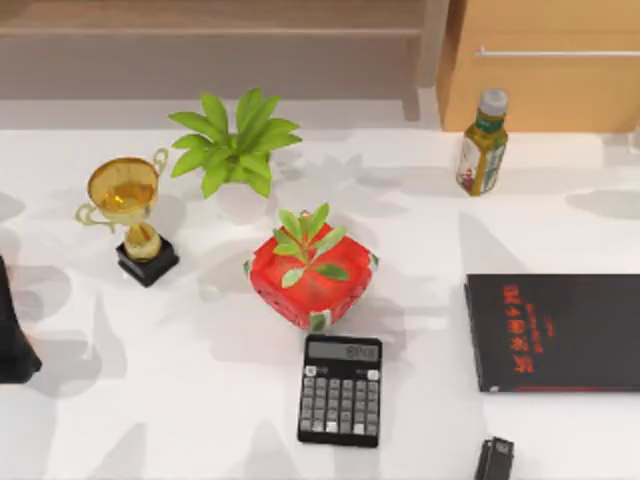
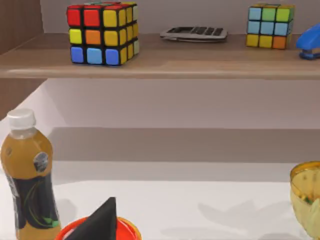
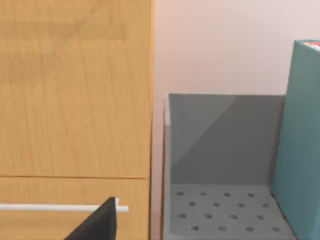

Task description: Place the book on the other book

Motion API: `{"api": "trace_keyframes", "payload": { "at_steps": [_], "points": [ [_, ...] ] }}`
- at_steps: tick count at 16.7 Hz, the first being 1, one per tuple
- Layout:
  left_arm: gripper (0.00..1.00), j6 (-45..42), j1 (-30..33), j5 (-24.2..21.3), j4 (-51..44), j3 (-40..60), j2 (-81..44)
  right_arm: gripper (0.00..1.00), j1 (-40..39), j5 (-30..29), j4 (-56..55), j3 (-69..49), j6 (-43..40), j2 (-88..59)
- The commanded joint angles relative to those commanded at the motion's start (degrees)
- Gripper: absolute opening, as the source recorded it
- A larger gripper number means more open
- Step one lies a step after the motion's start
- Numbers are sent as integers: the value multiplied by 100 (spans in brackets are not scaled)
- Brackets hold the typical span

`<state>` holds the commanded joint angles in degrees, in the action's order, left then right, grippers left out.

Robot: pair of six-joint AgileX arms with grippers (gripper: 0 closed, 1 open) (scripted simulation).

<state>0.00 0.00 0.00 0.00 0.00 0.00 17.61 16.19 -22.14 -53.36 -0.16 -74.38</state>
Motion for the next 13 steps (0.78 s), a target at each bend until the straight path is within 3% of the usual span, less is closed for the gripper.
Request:
{"api": "trace_keyframes", "payload": {
  "at_steps": [7, 13],
  "points": [
    [100, 0, 0, 0, 0, 0, 0, 100, 748, 725, -967, -2349, -3, -3483],
    [100, 0, 0, 0, 0, 0, 0, 100, 928, 896, -1198, -2894, -4, -4192]
  ]
}}
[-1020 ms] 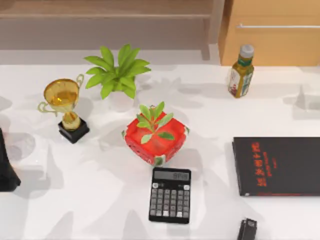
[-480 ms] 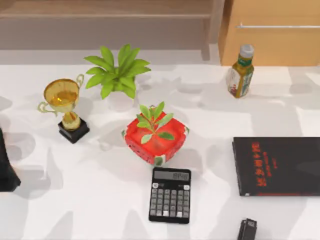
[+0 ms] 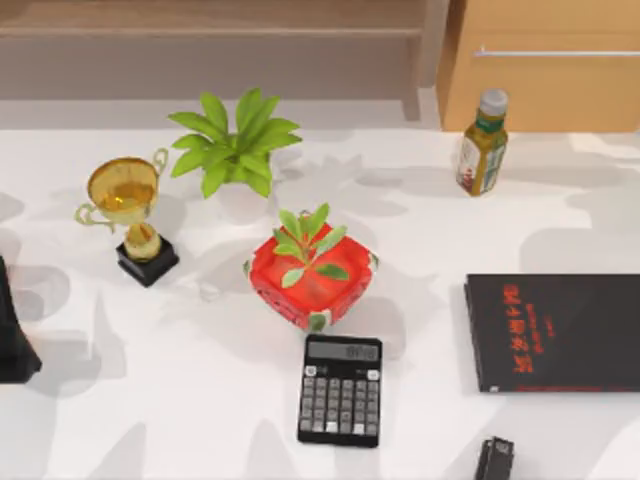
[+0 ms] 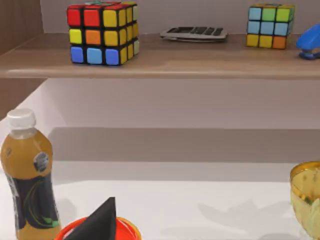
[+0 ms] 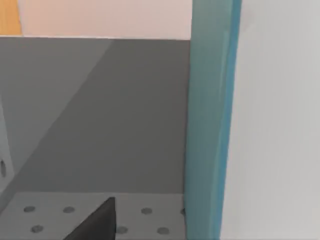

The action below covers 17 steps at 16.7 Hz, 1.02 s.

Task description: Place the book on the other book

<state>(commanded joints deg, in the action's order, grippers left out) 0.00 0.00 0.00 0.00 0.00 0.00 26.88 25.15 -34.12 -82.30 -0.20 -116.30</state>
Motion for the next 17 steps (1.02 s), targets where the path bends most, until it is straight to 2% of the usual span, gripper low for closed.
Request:
{"api": "trace_keyframes", "payload": {
  "at_steps": [4, 11, 15, 17],
  "points": [
    [100, 0, 0, 0, 0, 0, 0, 100, -29, -16, 16, 9, -1, 3],
    [100, 0, 0, 0, 0, 0, 0, 100, -143, -150, 285, -810, -5, -530],
    [100, 0, 0, 0, 0, 0, 0, 100, -153, -161, 307, -871, -5, -568],
    [100, 0, 0, 0, 0, 0, 0, 85, -153, -161, 307, -871, -5, -568]
  ]
}}
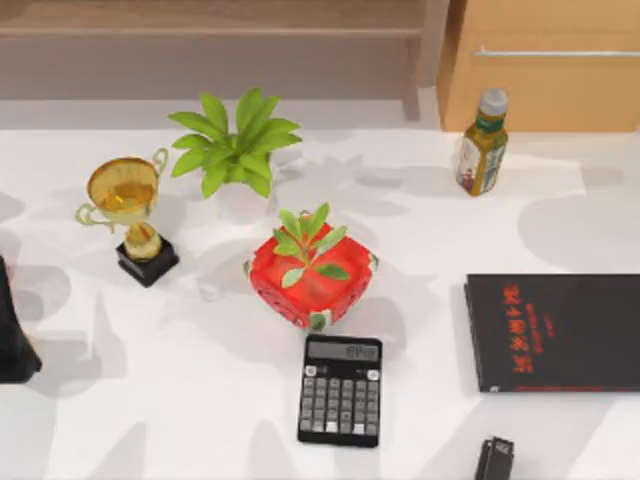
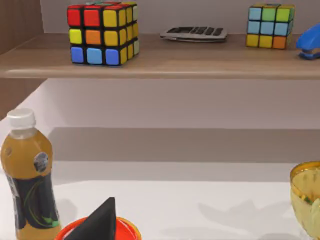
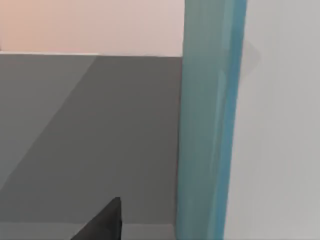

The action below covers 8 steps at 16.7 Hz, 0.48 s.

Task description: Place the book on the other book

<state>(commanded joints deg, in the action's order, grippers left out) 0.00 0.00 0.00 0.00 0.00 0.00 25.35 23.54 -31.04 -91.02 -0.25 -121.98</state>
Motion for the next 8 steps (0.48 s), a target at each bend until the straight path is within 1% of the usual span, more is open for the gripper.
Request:
{"api": "trace_keyframes", "payload": {
  "at_steps": [8],
  "points": [
    [100, 0, 0, 0, 0, 0, 0, 25, 0, 0, 0, 0, 0, 0]
  ]
}}
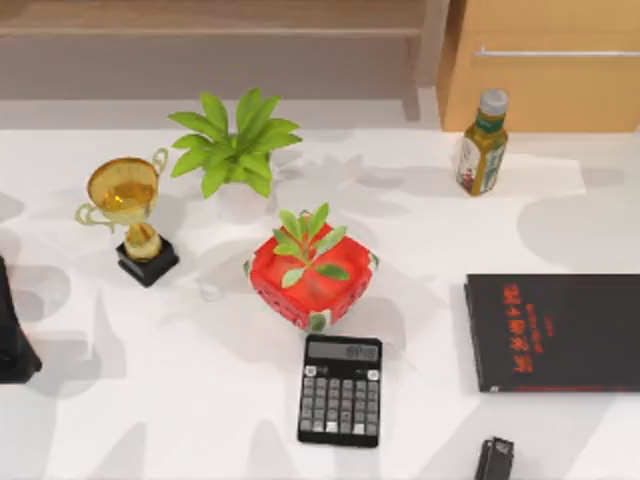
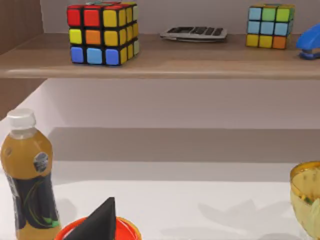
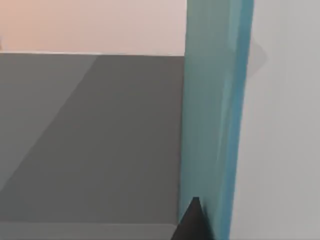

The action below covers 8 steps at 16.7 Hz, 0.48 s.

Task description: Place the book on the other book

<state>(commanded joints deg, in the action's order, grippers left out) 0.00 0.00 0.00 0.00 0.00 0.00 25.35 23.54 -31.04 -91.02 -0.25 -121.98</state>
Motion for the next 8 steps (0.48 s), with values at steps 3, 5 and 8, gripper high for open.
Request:
{"api": "trace_keyframes", "payload": {
  "at_steps": [3, 5, 8],
  "points": [
    [100, 0, 0, 0, 0, 0, 0, 2, 0, 0, 0, 0, 0, 0],
    [100, 0, 0, 0, 0, 0, 0, 0, 0, 0, 0, 0, 0, 0],
    [100, 0, 0, 0, 0, 0, 0, 0, 0, 0, 0, 0, 0, 0]
  ]
}}
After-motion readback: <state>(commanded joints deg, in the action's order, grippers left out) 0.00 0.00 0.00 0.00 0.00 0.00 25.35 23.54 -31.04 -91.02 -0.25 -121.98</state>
